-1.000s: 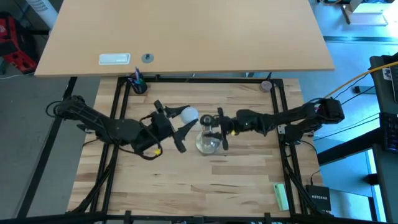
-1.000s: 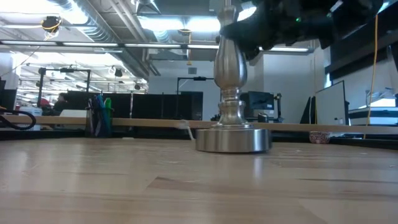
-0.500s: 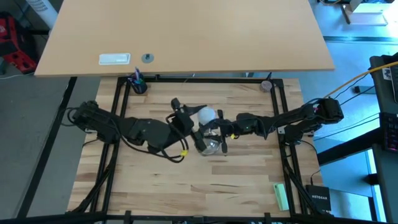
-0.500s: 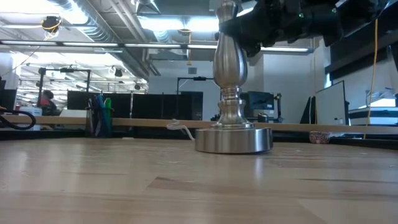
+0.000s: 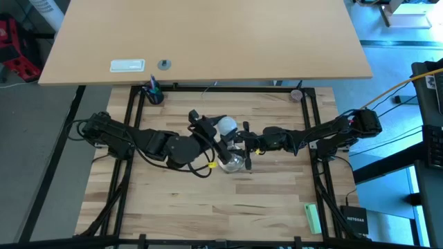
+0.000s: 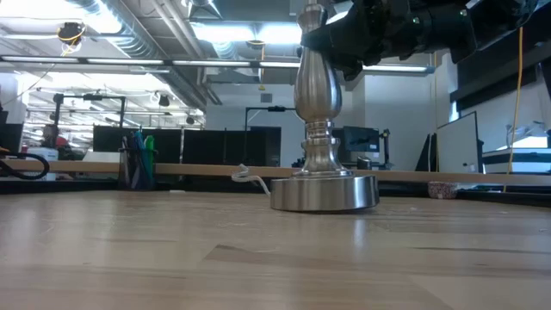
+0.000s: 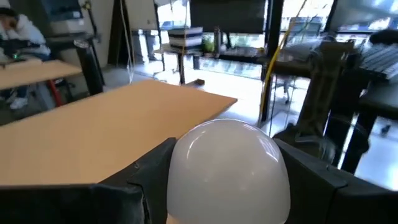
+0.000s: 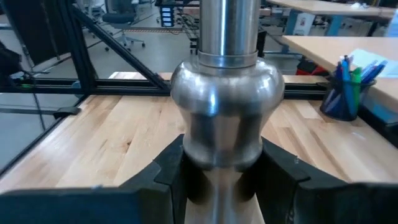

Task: Screw lightbulb
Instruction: Insert the lightbulb into the lamp

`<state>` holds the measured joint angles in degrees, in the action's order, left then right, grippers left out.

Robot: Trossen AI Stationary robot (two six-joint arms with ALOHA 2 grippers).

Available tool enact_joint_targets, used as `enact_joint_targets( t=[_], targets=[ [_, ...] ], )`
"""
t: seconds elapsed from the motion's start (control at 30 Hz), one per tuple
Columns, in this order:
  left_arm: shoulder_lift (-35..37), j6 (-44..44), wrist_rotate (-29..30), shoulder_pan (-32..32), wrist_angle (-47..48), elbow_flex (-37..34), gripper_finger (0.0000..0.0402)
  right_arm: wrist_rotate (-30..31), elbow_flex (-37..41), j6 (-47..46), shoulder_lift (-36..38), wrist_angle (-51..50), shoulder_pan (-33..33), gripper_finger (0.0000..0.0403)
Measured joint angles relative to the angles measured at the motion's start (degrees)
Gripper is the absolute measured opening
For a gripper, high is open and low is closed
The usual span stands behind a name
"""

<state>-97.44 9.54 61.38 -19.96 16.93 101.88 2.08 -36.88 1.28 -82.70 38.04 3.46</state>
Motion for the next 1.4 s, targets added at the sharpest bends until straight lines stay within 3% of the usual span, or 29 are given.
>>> enact_joint_targets(
  t=[0.47, 0.9, 1.4],
  targets=[
    [-1.3, 0.9, 0.0, 1.2, 0.8, 0.0, 0.0221, 1.8, 0.1, -0.8, 0.0, 1.0, 0.0, 0.0135],
    [-1.0, -2.1, -5.7, -0.2, 0.4, 0.0, 0.0221, -9.1, -0.3, 0.8, 1.5, -0.1, 0.5, 0.0135],
    [-1.1, -6.4, -25.3, -0.4, -3.0, 0.0, 0.0221, -25.5, -0.9, 1.7, 6.1, -7.5, 4.6, 0.0135]
  ],
)
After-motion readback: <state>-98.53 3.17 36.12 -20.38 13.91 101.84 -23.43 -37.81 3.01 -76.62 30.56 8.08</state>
